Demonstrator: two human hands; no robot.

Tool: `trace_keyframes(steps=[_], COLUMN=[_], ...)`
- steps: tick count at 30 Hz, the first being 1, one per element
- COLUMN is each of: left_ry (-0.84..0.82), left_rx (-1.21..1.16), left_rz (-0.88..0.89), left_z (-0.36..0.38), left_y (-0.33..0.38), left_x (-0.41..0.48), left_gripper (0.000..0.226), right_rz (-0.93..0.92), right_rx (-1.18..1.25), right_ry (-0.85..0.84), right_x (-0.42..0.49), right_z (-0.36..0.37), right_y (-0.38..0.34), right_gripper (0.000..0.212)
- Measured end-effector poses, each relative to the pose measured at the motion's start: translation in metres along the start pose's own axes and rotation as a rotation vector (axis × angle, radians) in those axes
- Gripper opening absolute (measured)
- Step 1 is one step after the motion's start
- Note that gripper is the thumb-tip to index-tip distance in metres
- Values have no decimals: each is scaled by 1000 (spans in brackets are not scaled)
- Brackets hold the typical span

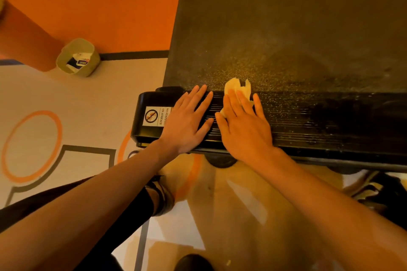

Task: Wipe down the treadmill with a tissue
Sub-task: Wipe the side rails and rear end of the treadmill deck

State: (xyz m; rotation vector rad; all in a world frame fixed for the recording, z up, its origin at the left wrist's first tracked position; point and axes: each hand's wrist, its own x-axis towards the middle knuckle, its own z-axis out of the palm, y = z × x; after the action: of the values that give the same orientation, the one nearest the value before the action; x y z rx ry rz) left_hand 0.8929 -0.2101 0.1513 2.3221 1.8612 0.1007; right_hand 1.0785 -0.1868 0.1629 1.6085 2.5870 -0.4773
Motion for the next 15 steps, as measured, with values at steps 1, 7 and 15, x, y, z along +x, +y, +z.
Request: trace_keyframes(steps=[1, 7, 15], left_ry=[7, 11, 61], left_rx=[-11, -9, -34], left_rz=[-1, 6, 46], left_z=[1, 1, 5], left_y=[1, -1, -3], left_x=[0, 0, -1], left_gripper=[69, 69, 67], right_rz=[-13, -28, 103], right_rx=[12, -12, 72], right_ry=[-22, -18, 4], right_x=[8, 1, -3], right_z=[-3, -15, -13], right_y=[-3, 21, 21], right_gripper=[72, 90, 92])
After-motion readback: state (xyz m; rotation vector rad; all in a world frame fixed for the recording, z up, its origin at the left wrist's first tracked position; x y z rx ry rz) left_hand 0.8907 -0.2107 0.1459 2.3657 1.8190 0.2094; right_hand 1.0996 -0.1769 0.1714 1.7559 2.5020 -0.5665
